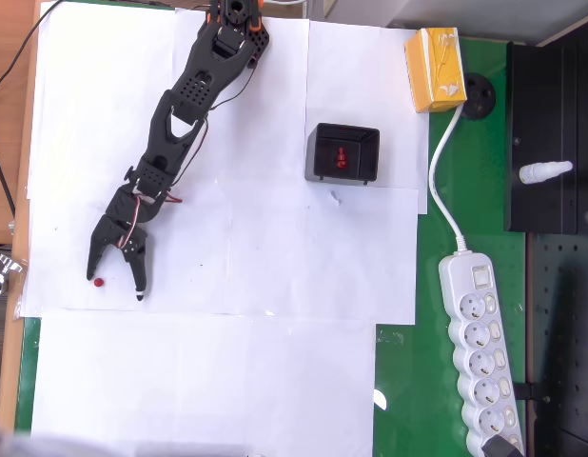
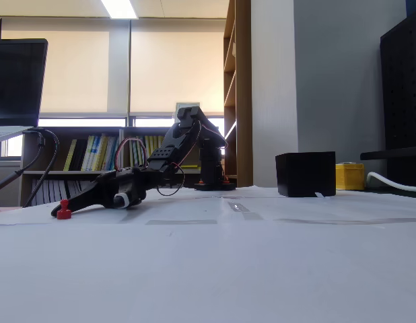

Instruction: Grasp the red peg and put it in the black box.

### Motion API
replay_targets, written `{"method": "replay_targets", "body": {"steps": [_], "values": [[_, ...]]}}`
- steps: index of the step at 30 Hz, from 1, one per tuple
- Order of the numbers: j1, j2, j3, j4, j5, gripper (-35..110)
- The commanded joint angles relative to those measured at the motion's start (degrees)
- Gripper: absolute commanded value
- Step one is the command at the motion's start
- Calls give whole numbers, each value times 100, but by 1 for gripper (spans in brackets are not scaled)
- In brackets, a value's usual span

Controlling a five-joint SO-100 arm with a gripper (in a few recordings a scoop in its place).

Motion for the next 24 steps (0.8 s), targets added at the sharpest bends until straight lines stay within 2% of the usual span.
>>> {"method": "replay_targets", "body": {"steps": [1, 10, 24], "values": [[79, -79, 360, 97, -97, 44], [44, -246, 387, 703, -756, 44], [44, -281, 396, 861, -835, 41]]}}
